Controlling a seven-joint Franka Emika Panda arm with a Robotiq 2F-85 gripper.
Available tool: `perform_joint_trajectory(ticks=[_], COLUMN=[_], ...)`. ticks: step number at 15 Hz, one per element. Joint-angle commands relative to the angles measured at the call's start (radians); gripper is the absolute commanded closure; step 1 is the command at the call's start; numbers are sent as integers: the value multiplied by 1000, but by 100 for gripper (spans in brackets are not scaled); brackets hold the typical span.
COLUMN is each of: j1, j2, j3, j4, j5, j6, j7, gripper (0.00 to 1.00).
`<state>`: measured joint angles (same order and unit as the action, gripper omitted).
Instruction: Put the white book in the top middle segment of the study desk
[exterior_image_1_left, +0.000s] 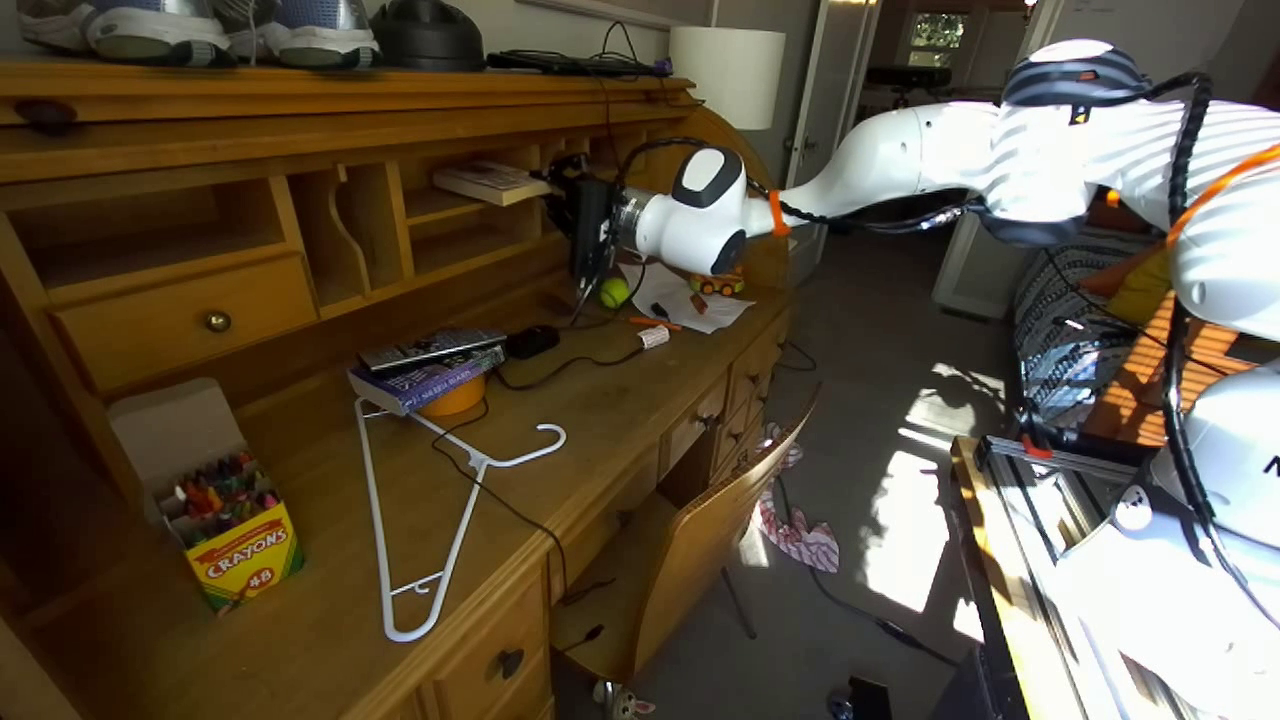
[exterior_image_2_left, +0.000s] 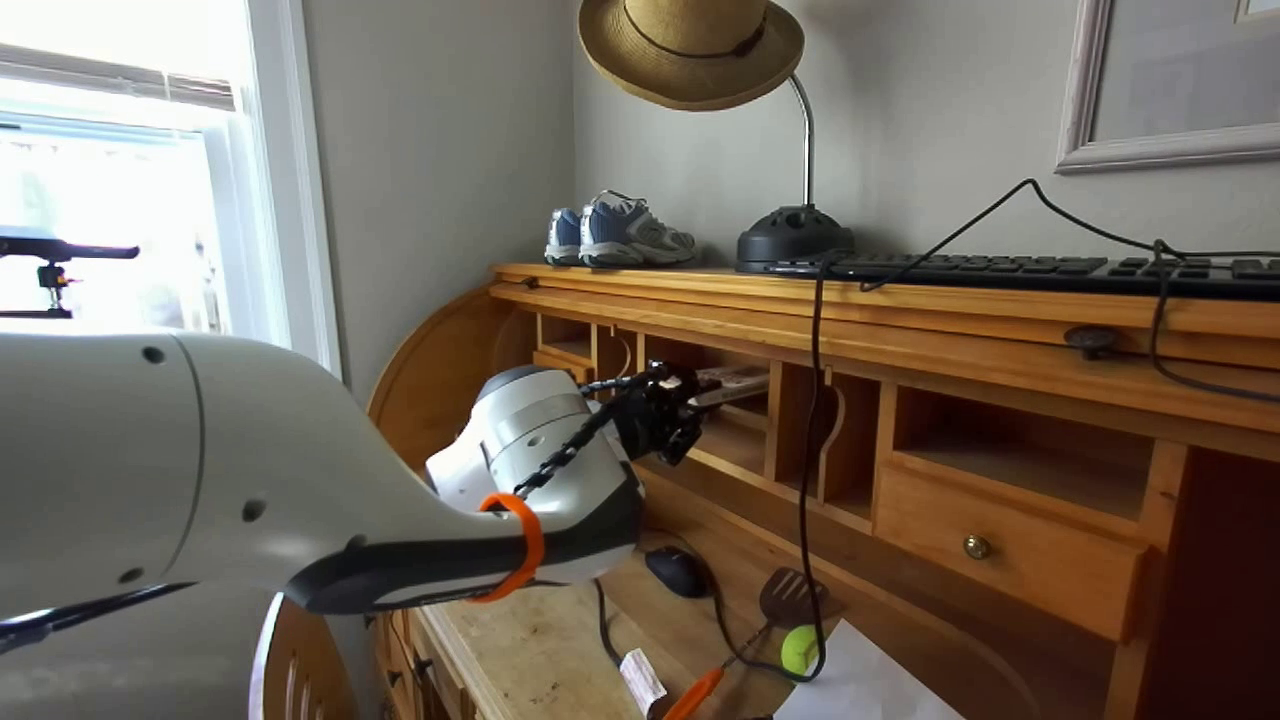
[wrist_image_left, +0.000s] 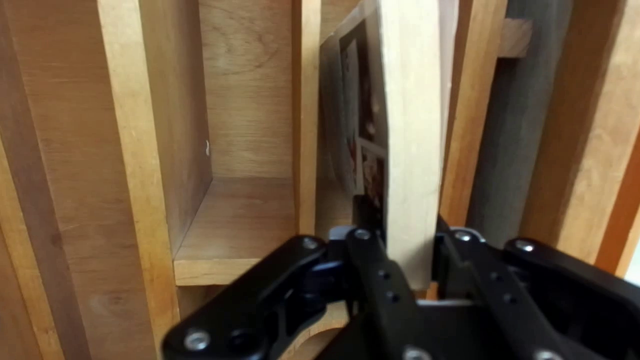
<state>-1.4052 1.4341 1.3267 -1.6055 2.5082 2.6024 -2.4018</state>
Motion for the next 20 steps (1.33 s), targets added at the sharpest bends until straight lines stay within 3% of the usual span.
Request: perform_joint_trajectory(ticks=[1, 7, 8, 9, 16, 20], j1=[43, 89, 95, 98, 56, 39], j2=[17, 12, 12, 9, -27, -85], j3=[14, 8, 7, 7, 18, -18], j4=[81, 163, 176, 183, 120, 114], j5=[0, 0, 0, 0, 0, 0], j6=[68, 130, 146, 155, 219, 303], j7=[-13, 1, 6, 8, 17, 54], gripper=[94, 94, 51, 50, 0, 0])
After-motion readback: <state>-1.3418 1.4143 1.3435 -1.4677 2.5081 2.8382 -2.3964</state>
